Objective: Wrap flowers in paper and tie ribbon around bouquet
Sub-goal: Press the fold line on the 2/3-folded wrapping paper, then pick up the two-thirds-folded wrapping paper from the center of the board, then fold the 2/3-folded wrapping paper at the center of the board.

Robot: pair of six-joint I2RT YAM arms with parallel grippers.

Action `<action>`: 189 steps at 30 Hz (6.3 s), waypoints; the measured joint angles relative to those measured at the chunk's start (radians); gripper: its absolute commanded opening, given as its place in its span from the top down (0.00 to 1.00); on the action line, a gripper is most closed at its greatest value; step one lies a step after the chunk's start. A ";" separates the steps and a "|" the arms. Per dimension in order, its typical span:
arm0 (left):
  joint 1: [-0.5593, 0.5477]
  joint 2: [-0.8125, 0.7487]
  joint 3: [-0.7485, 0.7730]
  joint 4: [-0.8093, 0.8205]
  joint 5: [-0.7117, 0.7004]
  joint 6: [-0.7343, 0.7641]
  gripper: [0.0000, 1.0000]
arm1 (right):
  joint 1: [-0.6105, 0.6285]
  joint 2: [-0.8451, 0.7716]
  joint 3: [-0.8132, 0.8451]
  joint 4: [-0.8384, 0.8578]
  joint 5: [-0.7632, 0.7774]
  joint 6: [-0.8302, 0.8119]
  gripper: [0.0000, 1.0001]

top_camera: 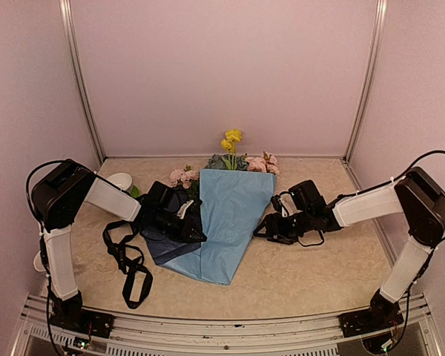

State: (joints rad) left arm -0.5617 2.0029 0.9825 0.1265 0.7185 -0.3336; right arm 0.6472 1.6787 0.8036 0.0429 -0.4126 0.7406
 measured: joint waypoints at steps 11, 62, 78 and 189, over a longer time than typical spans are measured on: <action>0.000 0.007 0.007 -0.004 0.012 -0.002 1.00 | -0.094 0.296 0.137 0.307 -0.136 0.195 0.87; 0.002 0.022 0.022 -0.005 0.029 0.000 1.00 | -0.126 0.310 0.143 0.375 -0.148 0.227 0.41; 0.002 0.022 0.022 -0.005 0.029 0.000 1.00 | 0.087 0.253 -0.083 0.581 -0.170 0.393 1.00; 0.060 -0.235 -0.323 0.480 -0.293 -0.498 0.64 | 0.117 -0.039 -0.229 0.307 0.055 0.135 1.00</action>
State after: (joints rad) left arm -0.5022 1.7676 0.6598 0.6060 0.4255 -0.8318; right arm 0.7643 1.6402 0.5751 0.3500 -0.3576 0.8757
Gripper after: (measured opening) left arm 0.509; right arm 0.006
